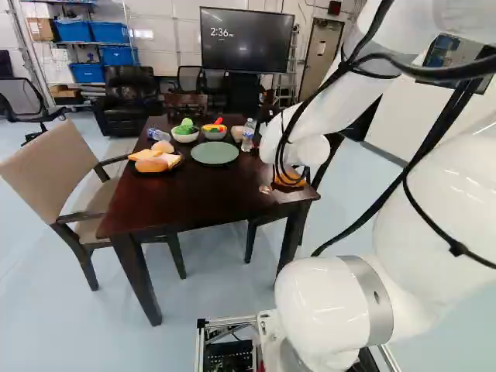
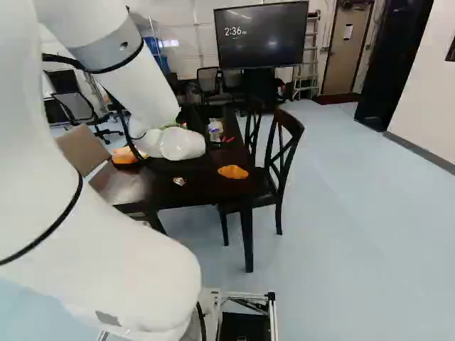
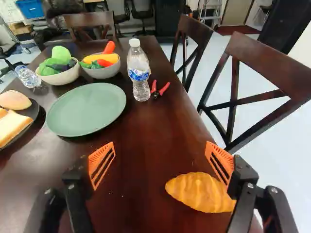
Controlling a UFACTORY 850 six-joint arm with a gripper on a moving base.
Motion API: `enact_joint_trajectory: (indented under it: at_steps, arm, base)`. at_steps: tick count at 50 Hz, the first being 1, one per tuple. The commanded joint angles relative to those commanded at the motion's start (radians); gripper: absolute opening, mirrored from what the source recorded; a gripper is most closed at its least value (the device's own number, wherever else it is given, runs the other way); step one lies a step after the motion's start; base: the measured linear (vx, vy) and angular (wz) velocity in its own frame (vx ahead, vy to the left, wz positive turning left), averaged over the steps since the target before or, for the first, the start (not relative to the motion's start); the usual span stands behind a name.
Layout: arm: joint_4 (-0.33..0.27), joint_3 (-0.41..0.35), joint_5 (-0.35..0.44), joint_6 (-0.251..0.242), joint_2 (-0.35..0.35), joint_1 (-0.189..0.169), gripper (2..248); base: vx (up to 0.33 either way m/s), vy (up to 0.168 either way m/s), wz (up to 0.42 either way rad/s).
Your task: Move the croissant to the empty plate
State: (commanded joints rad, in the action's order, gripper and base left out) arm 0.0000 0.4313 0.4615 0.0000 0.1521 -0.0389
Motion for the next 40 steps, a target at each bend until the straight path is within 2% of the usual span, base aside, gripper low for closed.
enact_joint_trajectory:
  at_steps: [19, 40]
  arm:
    - [0.000, 0.036, -0.142, 0.000, 0.012, -0.022, 247]
    - [0.000, 0.113, -0.293, 0.000, -0.014, -0.052, 247]
  base:
    - [0.000, 0.000, 0.000]
    - [0.000, 0.000, 0.000]
